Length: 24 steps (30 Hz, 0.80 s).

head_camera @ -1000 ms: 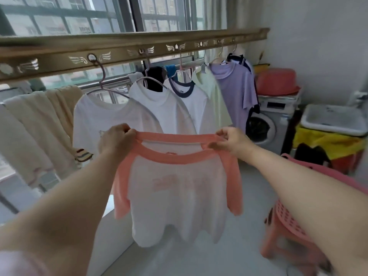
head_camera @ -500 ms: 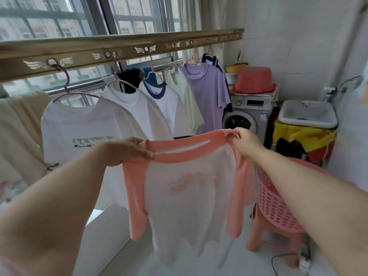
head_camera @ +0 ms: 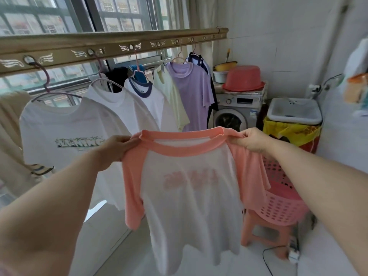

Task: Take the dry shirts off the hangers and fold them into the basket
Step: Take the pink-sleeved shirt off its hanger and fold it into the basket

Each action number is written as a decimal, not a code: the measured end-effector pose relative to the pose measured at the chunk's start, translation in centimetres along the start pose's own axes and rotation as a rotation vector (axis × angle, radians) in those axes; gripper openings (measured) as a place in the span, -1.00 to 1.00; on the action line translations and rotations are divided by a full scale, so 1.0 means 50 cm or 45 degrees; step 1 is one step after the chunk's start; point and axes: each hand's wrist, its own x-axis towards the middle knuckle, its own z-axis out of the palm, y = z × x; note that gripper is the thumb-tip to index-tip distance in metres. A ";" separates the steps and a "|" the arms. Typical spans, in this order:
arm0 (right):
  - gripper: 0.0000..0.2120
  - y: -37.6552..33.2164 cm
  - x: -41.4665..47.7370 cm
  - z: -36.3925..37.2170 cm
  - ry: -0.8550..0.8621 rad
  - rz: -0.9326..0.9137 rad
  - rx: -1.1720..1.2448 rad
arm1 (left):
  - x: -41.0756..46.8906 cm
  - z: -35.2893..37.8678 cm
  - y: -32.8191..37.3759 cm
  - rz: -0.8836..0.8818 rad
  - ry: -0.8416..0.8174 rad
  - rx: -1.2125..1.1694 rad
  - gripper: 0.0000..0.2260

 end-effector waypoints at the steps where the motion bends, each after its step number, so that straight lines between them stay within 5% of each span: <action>1: -0.61 0.000 -0.003 0.002 0.011 0.030 0.007 | 0.005 0.007 0.005 0.011 0.081 0.104 -0.73; 5: -0.61 -0.017 0.008 0.033 0.094 0.130 0.015 | 0.018 0.045 0.043 -0.035 0.444 0.743 -0.54; 9: -0.38 -0.073 0.027 0.103 0.152 0.222 0.086 | 0.012 0.145 0.114 -0.095 0.260 0.464 -0.60; 14: -0.43 -0.122 0.026 0.175 -0.089 0.058 0.290 | -0.035 0.253 0.176 0.076 -0.176 -0.011 -0.79; 24: -0.50 -0.137 0.020 0.128 -0.165 -0.038 0.616 | -0.066 0.241 0.210 0.283 -0.349 -0.289 -0.90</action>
